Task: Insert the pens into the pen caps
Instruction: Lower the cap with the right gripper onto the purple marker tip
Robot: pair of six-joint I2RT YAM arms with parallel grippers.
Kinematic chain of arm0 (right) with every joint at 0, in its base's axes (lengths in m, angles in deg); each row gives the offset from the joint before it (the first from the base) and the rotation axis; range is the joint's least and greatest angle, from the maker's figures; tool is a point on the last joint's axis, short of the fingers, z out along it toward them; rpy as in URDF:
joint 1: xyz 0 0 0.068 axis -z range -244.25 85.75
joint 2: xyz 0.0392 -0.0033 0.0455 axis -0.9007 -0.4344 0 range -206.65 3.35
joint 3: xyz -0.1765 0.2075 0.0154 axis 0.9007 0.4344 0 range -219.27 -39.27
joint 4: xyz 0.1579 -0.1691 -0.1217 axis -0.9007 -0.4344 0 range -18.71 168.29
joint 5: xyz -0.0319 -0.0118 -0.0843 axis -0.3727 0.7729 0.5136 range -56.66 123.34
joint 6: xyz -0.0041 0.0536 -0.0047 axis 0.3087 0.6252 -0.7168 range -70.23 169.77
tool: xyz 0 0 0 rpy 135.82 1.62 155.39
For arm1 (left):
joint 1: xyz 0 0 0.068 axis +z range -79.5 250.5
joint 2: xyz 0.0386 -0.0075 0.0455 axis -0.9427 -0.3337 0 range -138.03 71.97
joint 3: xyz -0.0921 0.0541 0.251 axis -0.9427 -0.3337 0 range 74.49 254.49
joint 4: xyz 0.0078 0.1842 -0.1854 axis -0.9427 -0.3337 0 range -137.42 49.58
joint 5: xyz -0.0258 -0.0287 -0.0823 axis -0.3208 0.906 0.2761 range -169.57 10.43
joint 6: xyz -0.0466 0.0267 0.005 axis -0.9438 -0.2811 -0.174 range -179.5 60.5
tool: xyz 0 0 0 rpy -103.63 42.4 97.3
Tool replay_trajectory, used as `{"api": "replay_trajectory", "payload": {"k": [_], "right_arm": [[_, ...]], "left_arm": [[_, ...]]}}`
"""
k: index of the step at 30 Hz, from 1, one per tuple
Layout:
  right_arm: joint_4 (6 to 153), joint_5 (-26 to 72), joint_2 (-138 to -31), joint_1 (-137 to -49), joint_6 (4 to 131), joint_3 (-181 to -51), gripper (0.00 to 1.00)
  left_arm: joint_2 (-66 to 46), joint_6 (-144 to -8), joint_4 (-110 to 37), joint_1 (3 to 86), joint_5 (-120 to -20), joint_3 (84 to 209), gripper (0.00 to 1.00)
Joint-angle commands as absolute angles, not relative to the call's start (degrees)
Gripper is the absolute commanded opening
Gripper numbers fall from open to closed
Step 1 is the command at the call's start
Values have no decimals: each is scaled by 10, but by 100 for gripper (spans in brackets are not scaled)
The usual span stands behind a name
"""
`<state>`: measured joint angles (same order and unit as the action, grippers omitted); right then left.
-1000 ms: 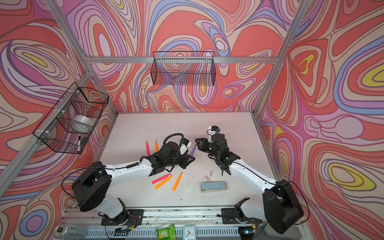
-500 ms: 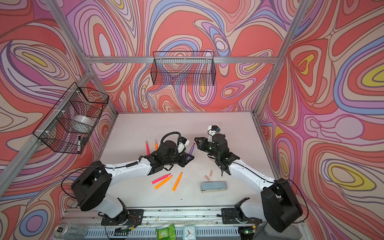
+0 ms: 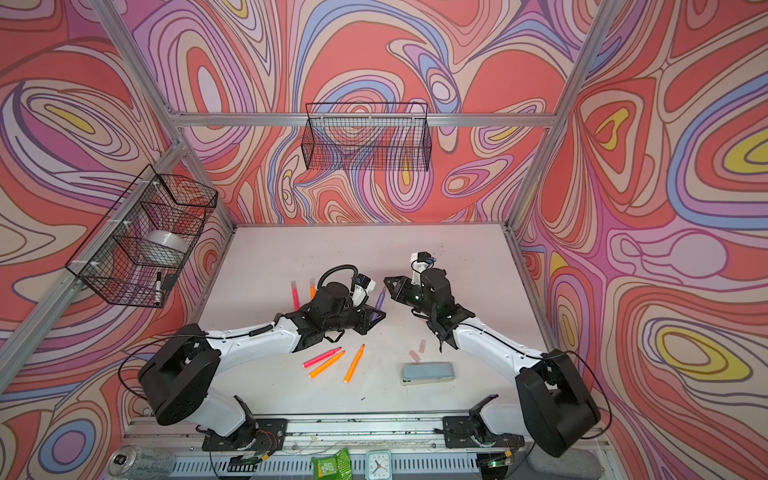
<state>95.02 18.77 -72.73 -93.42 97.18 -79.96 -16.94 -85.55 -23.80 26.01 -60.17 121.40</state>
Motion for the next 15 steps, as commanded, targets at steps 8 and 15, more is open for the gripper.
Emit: {"api": "replay_trajectory", "payload": {"k": [8,15], "right_arm": [[957,245,-735,-1003,955,-790,0],[968,295,-726,-1055,953,-777,0]], "left_arm": [[-124,-853,-210,266,-630,1193,0],[-99,-837,-235,266,-705,1184,0]]}}
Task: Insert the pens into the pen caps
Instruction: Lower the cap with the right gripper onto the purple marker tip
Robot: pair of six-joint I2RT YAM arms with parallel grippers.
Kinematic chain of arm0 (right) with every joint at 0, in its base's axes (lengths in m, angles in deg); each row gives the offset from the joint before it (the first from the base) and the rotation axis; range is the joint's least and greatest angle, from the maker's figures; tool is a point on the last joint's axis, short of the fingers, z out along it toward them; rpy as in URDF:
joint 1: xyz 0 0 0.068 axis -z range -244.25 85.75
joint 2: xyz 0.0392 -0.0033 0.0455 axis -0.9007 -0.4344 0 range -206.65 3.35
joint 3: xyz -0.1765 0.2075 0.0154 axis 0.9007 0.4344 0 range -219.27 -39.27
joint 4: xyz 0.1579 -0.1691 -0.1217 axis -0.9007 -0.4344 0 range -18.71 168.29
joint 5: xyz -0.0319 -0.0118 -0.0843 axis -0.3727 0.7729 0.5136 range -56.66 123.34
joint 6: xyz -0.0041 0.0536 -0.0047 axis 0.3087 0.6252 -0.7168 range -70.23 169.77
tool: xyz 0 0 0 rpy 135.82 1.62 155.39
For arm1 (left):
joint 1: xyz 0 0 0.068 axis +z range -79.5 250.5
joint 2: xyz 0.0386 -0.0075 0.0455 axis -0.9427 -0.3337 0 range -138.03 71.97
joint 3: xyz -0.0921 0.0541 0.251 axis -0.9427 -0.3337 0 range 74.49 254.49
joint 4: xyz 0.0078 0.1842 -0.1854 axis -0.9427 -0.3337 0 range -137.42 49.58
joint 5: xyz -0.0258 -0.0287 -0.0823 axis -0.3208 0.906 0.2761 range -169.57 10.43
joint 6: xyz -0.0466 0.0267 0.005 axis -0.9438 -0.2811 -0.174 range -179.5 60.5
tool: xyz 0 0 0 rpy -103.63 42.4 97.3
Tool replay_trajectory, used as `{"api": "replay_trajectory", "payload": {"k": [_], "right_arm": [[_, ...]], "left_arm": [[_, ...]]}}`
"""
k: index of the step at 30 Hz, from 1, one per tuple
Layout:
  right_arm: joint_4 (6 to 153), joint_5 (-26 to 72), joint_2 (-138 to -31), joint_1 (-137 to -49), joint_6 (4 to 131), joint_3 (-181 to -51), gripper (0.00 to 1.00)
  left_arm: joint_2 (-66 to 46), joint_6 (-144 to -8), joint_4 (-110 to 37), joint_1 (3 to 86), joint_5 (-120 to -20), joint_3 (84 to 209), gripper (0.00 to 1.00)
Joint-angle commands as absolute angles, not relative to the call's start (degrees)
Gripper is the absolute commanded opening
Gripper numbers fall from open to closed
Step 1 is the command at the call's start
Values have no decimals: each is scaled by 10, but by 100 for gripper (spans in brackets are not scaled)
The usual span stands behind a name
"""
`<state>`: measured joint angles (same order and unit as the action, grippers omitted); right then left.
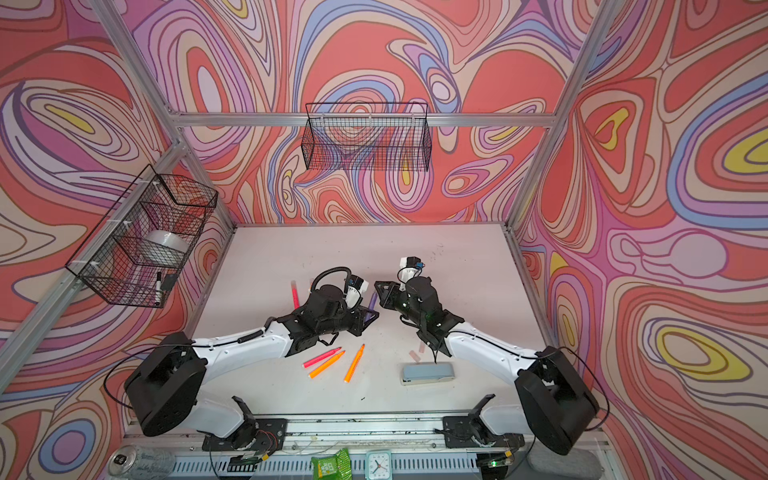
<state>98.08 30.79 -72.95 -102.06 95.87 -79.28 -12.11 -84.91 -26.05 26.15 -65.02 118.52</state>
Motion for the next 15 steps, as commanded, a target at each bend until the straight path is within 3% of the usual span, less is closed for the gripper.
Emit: {"api": "replay_trajectory", "payload": {"k": [1,7,15], "right_arm": [[966,302,-729,-1061,955,-777,0],[972,313,-729,-1078,962,-773,0],[980,325,-699,-1096,949,-765,12]], "left_arm": [[-96,-834,-238,266,-712,1183,0],[-87,-816,-253,266,-734,1186,0],[-74,-797,-264,265,-761,1184,0]]}}
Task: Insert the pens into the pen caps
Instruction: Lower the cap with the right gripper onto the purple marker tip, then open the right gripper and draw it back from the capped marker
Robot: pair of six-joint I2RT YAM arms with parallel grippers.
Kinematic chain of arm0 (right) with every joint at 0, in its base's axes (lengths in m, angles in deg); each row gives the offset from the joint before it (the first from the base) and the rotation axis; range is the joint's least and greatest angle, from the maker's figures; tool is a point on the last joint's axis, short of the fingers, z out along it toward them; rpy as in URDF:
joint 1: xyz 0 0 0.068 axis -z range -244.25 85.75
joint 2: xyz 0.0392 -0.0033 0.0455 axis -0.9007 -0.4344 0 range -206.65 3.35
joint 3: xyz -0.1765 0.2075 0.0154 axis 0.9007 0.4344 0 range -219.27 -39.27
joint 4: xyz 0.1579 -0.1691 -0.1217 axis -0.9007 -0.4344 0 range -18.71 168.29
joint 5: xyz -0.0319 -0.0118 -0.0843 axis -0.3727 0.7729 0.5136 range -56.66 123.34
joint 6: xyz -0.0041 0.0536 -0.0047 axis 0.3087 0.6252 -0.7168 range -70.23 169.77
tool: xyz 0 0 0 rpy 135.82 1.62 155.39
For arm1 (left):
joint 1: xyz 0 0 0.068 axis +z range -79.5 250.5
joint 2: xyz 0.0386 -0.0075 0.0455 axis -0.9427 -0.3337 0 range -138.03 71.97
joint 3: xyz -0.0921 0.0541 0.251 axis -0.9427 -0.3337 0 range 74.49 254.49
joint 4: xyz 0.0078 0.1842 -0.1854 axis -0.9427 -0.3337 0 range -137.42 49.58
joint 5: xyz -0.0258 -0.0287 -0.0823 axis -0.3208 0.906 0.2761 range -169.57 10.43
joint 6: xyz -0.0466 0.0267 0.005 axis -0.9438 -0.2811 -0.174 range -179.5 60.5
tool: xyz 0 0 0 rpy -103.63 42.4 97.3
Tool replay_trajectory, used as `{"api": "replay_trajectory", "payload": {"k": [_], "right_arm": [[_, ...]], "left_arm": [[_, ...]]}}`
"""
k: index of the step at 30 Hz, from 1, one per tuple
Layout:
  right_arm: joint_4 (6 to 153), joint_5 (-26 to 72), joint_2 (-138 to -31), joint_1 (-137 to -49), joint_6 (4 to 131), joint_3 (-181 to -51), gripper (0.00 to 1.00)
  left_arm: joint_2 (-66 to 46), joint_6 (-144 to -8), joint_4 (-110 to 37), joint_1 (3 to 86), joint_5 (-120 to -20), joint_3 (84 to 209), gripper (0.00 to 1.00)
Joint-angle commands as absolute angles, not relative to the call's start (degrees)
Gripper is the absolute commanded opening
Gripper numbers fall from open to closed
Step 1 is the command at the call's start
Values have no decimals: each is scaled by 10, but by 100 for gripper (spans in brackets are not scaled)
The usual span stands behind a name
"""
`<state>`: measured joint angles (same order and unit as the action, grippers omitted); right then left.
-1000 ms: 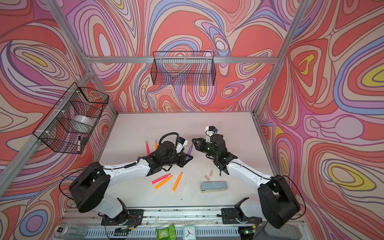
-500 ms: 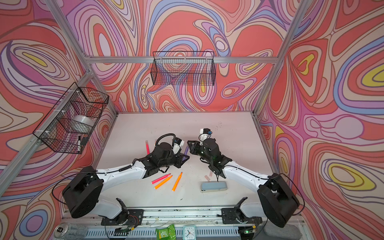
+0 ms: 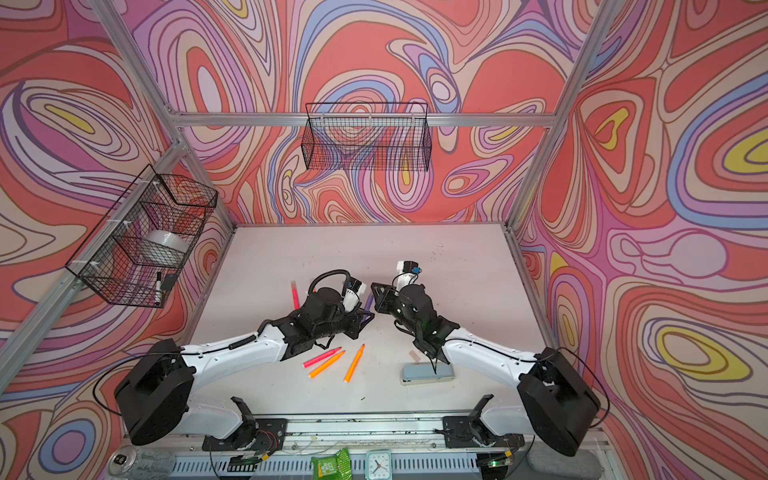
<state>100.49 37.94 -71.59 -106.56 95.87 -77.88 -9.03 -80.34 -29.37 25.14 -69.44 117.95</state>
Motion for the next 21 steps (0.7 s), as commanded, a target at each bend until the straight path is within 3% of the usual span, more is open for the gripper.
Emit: {"api": "replay_trajectory", "payload": {"k": [1,4,7,10,15,21], "right_arm": [[980,324,-699,-1098,948,-766,14],[977,324,-697,-1098,942,-770,25],[969,328,-685,-1099,929,-774,44],[945,346,-657,-1099,914,-778,58],[923,392,-578,-1099,890,-766,62],[899,403,-514,-1095,868,-774,60]], "left_arm": [[-71,-792,-266,264,-767,1185,0],[-64,-772,-270,260,-781,1184,0],[-58,-750,-271,249,-799,1183,0],[-53,-735,-269,242,-818,1181,0],[-34,-710,-251,233,-833,1164,0],[-3,-662,-210,207,-832,1134,0]]}}
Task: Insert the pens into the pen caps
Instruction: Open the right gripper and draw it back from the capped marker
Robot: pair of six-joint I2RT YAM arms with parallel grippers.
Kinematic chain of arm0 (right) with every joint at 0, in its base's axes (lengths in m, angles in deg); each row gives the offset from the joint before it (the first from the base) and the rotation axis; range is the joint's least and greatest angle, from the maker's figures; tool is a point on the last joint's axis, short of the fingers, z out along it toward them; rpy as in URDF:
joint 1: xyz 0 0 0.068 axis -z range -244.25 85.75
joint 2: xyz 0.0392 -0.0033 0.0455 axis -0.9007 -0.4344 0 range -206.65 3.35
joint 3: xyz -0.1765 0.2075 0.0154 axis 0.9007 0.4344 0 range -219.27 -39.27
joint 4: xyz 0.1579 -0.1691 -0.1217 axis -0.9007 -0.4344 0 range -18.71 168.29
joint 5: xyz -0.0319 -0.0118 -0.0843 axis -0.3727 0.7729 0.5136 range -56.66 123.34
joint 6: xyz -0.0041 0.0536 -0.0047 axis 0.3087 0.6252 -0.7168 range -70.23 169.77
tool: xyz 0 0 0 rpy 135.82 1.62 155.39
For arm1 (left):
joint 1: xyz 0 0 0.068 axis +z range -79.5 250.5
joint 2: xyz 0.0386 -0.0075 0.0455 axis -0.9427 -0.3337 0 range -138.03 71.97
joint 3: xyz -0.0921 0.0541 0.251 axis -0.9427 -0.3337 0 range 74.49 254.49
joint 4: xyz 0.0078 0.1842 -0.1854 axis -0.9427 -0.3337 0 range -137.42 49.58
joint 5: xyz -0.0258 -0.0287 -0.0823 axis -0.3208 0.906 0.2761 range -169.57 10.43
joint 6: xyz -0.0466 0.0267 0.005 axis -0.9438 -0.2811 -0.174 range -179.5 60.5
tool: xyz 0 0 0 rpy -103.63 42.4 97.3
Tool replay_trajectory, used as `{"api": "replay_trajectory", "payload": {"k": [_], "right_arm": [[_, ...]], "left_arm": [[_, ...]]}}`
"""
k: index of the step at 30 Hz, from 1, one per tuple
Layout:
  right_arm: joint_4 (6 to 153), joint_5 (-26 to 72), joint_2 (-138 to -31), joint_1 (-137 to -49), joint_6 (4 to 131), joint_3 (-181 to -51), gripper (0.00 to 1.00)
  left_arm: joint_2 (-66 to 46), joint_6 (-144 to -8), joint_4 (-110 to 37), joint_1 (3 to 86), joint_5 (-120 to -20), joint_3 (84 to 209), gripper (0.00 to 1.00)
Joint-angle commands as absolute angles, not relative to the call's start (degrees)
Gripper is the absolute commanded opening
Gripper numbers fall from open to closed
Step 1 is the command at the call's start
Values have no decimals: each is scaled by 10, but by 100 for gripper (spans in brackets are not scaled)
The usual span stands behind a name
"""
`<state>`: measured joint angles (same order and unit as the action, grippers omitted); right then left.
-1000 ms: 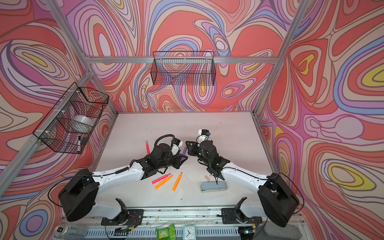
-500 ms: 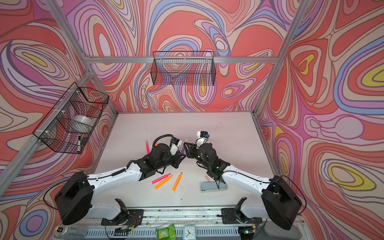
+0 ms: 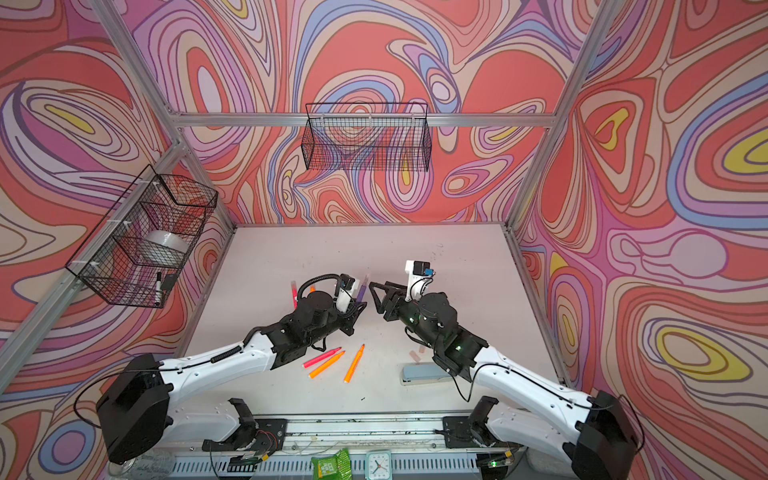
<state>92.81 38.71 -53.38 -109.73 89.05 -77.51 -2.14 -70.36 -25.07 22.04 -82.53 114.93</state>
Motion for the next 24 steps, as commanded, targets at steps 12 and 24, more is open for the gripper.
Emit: {"api": "replay_trajectory", "payload": {"k": [12,24], "right_arm": [[910,329,-445,-1053,934,-754,59],[1058,216,-571,-1046,957,-759,53]], "left_arm": [[63,-614,-119,181,-769,1066,0],[67,-613,-123,176,-743,1069,0]]}}
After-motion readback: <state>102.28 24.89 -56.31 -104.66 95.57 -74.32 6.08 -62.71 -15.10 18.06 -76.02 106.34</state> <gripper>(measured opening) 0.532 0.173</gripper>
